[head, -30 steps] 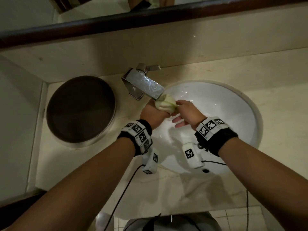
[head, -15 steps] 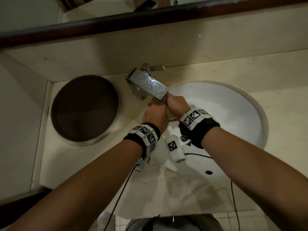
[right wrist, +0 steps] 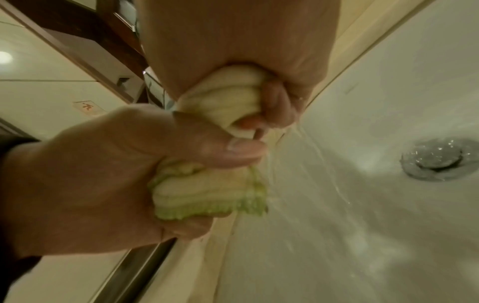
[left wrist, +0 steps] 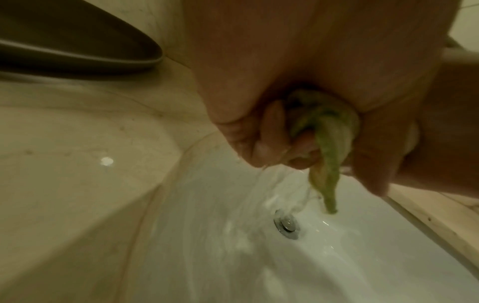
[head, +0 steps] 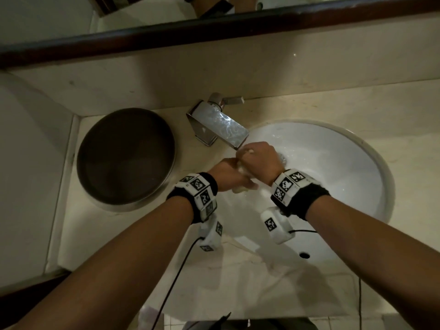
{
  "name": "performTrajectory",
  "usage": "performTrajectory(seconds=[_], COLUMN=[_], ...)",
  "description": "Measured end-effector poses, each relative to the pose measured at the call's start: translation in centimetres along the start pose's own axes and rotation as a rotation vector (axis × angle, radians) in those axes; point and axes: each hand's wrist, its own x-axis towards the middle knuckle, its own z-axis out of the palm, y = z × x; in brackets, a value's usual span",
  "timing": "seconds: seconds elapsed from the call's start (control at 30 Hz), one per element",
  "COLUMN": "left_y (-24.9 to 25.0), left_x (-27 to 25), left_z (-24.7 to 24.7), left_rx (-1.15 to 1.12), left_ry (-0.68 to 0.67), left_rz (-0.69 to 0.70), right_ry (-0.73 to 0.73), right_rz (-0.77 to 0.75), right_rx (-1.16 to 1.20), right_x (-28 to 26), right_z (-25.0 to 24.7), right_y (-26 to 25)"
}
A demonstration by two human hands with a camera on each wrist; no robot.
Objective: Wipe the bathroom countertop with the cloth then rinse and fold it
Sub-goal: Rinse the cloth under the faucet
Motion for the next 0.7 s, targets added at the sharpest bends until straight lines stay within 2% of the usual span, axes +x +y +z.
performTrajectory(seconds=[0.07,0.13,0.2,0.27,0.4,0.47,0.6,0.7], left_y=[-0.5,-0.8,-0.7,-0.4,0.3,0.6,1.1,1.0], left_x=[-0.5,-0.7,-0.8,-0.4,1.0,1.1,0.9,1.1], left_z=[-0.3,-0.5,-0.6,-0.3,0.0,-0.3,0.3,0.7], left_rx=[-0.229,-0.449,-0.538,-0.531,-0.668,-0.756,-0.893,-1.037], left_ry=[-0.084,-0.11,-0.022,0.099,0.293,0.358,0.385,0.395], left_rz=[-0.039,-0.099,-0.117,-0.089,-0.018,0.012,0.088,0.073], right_ry=[0.042,0.031,0.008,0.015,0.082,0.053,-0.085,-0.146], right_rz=[0.085,0.141,0.194,0.216,0.223,0.236,0.243,0.193], right_rx=[0.236,0.409,0.547,0.637,0.631,0.601,0.631,0.64], right_x=[0.1,0.1,-0.1,-0.2,-0.8,-1.1,-1.9,-2.7], right_z=[0.1,-0.2,-1.0,-1.4,-1.0,-0.8,-0.4,0.1], right_y=[1.4,2.8,3.6,4.0,5.0,5.5,5.6,5.4])
